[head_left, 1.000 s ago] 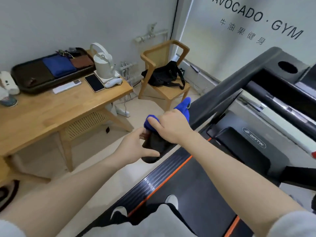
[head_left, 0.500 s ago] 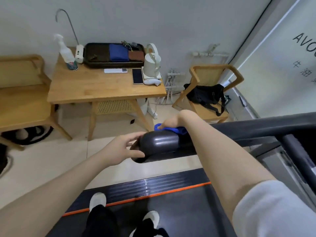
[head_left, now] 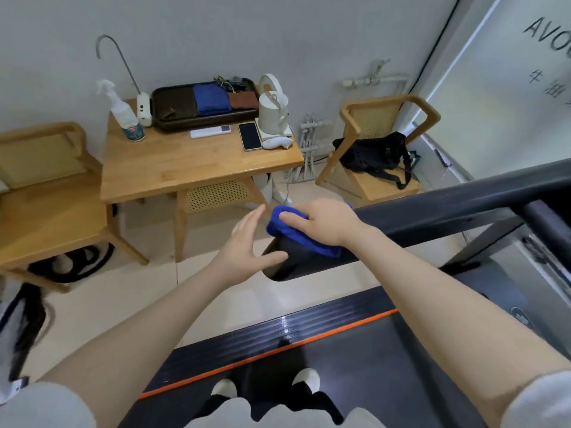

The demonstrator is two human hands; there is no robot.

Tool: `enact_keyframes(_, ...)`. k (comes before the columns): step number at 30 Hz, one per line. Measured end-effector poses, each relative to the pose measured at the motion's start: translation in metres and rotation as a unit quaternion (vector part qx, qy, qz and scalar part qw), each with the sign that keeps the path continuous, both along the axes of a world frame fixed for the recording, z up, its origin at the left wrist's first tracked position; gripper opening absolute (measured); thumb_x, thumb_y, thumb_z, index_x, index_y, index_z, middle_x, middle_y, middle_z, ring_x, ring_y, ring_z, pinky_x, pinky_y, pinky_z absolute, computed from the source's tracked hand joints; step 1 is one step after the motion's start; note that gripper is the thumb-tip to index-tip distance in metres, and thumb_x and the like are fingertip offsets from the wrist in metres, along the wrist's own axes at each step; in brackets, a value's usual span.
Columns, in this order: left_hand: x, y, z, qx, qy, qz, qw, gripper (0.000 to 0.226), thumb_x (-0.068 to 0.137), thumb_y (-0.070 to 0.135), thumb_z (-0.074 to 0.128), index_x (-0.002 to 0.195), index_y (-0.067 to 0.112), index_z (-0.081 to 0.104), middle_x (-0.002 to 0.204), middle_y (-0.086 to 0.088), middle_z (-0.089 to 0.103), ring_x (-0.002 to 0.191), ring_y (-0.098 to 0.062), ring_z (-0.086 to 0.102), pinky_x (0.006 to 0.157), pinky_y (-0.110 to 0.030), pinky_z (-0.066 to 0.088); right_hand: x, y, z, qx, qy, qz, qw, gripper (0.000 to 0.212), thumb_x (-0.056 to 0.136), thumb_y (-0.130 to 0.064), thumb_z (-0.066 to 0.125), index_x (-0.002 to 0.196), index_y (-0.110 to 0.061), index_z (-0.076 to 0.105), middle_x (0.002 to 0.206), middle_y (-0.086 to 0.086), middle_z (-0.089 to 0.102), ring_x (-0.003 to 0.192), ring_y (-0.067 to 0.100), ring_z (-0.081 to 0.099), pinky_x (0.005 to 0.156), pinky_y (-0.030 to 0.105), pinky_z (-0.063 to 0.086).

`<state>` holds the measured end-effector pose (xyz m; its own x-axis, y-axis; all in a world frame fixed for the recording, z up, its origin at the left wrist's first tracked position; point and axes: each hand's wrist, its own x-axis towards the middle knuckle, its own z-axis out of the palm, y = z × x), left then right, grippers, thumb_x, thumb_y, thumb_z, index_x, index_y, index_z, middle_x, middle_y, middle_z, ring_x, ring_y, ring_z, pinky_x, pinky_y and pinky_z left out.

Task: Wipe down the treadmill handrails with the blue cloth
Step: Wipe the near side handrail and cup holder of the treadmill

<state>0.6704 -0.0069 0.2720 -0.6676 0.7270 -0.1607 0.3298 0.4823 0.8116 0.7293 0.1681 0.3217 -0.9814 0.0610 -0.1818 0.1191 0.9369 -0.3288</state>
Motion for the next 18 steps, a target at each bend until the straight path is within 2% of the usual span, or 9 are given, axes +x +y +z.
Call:
enact_keyframes(2,-0.003,-0.005,0.001,0.048,-0.021,0.025,0.998,0.074,0.087,0.03,0.061,0.147,0.022,0.018,0.152,0.006,0.027,0.138,-0.006,0.023,0.115,-0.029,0.02,-0.005,0.009,-0.002,0.045,-0.03,-0.105,0.993,0.057,0.095,-0.056,0.026,0.056,-0.016,0.04,0.054,-0.001,0.046,0.053,0.015,0.045,0.051,0.029,0.031)
enact_keyframes(5,-0.017,-0.016,0.007,0.084,-0.026,0.093,0.992,0.06,0.094,0.018,0.051,0.146,0.02,0.021,0.145,0.004,0.037,0.127,-0.005,0.035,0.104,-0.024,0.028,-0.013,-0.007,-0.014,0.151,-0.008,-0.193,0.97,0.053,0.097,-0.045,0.022,0.056,-0.015,0.038,0.056,0.002,0.043,0.063,0.025,0.047,0.065,0.032,0.03)
enact_keyframes(7,-0.029,-0.024,0.005,0.076,-0.006,0.124,0.989,0.057,0.094,0.014,0.049,0.145,0.02,0.025,0.142,0.004,0.04,0.118,-0.005,0.041,0.097,-0.023,0.032,-0.012,-0.034,-0.026,0.204,0.062,-0.223,0.951,0.052,0.095,-0.039,0.014,0.055,-0.014,0.037,0.054,0.002,0.042,0.061,0.025,0.041,0.067,0.034,0.026)
enact_keyframes(9,-0.038,-0.029,0.002,0.067,-0.008,0.143,0.987,0.052,0.093,0.013,0.049,0.142,0.019,0.031,0.14,0.002,0.043,0.111,-0.007,0.045,0.09,-0.022,0.033,-0.004,-0.066,-0.039,0.233,0.177,-0.238,0.926,0.049,0.091,-0.037,0.02,0.056,-0.016,0.046,0.055,0.003,0.054,0.059,0.025,0.043,0.07,0.034,0.031)
enact_keyframes(11,-0.041,-0.03,-0.001,0.06,-0.01,0.136,0.989,0.046,0.093,0.012,0.048,0.138,0.016,0.038,0.138,-0.001,0.046,0.105,-0.008,0.048,0.088,-0.022,0.033,0.006,-0.095,-0.063,0.238,0.248,-0.191,0.92,0.045,0.091,-0.037,0.031,0.072,-0.016,0.066,0.075,0.001,0.068,0.081,0.026,0.061,0.089,0.039,0.034)
enact_keyframes(12,-0.041,-0.03,-0.002,0.058,-0.009,0.123,0.991,0.044,0.093,0.012,0.048,0.136,0.015,0.04,0.138,-0.001,0.046,0.103,-0.007,0.048,0.088,-0.022,0.033,0.012,-0.107,-0.077,0.27,0.239,-0.155,0.92,0.045,0.091,-0.038,0.032,0.087,-0.016,0.071,0.091,0.0,0.071,0.098,0.024,0.063,0.099,0.04,0.028)
enact_keyframes(14,-0.04,-0.027,-0.001,0.054,-0.003,0.088,0.995,0.041,0.093,0.011,0.047,0.134,0.013,0.044,0.137,-0.002,0.047,0.101,-0.006,0.048,0.087,-0.02,0.033,0.022,-0.12,-0.097,0.356,0.197,-0.107,0.907,0.047,0.091,-0.042,0.033,0.114,-0.018,0.067,0.12,-0.003,0.066,0.122,0.019,0.053,0.11,0.041,0.014)
enact_keyframes(16,-0.038,-0.025,0.002,0.046,0.011,0.05,0.998,0.038,0.093,0.012,0.046,0.131,0.014,0.047,0.136,-0.002,0.048,0.101,-0.006,0.048,0.085,-0.017,0.033,0.027,-0.117,-0.106,0.396,0.202,-0.107,0.889,0.045,0.09,-0.042,0.039,0.122,-0.018,0.061,0.134,-0.003,0.056,0.128,0.016,0.048,0.111,0.04,0.008)
enact_keyframes(18,-0.036,-0.025,0.005,0.041,0.02,0.015,0.999,0.035,0.094,0.011,0.046,0.129,0.013,0.049,0.132,-0.004,0.049,0.099,-0.007,0.048,0.077,-0.006,0.034,0.03,-0.108,-0.109,0.395,0.254,-0.112,0.876,0.034,0.086,-0.035,0.055,0.115,-0.02,0.065,0.133,-0.002,0.057,0.127,0.018,0.048,0.111,0.041,0.008)
